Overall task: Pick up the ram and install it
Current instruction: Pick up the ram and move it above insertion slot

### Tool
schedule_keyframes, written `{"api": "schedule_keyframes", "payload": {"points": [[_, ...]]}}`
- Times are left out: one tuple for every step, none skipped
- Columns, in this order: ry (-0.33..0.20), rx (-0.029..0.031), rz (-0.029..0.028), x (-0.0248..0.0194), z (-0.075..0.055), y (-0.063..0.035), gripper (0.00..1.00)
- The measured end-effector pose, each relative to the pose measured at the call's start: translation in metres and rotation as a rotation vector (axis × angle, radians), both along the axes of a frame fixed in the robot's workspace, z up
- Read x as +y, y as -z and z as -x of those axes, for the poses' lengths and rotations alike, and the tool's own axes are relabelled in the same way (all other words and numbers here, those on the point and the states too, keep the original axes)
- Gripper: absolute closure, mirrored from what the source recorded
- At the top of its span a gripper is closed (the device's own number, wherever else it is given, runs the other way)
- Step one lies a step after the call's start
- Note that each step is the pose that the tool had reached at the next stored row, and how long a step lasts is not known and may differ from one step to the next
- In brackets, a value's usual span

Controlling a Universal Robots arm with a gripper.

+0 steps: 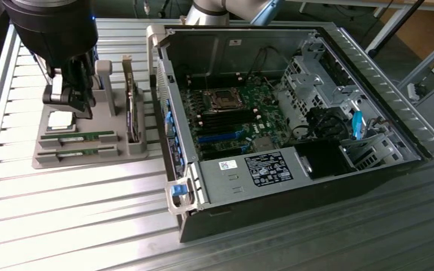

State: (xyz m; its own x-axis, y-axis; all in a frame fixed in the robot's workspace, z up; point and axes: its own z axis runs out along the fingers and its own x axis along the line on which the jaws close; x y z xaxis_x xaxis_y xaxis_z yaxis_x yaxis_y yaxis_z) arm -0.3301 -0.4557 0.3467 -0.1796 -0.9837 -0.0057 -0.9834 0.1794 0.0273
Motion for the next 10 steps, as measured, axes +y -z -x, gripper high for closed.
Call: {"api": "schedule_keyframes", "payload": {"points": [[0.0, 0.0, 0.0, 0.0, 0.0, 0.0002, 0.71], [0.0, 0.0, 0.0, 0.0, 0.0, 0.0003, 0.71], [0.0, 0.0, 0.0, 0.0, 0.0, 0.0006, 0.71], [0.0, 0.0, 0.0, 0.0, 0.0, 0.0012, 0.71], [0.0, 0.0, 0.0, 0.0, 0.0, 0.0015, 0.71], [0.0, 0.0, 0.0, 0.0, 0.0, 0.0019, 0.71], [0.0, 0.0, 0.0, 0.0, 0.0, 0.0022, 0.71], [0.0, 0.0, -0.0001, 0.0, 0.0, 0.0028, 0.71], [0.0, 0.0, 0.0, 0.0, 0.0, 0.0032, 0.71], [0.0, 0.0, -0.0001, 0.0, 0.0, 0.0036, 0.71]]}}
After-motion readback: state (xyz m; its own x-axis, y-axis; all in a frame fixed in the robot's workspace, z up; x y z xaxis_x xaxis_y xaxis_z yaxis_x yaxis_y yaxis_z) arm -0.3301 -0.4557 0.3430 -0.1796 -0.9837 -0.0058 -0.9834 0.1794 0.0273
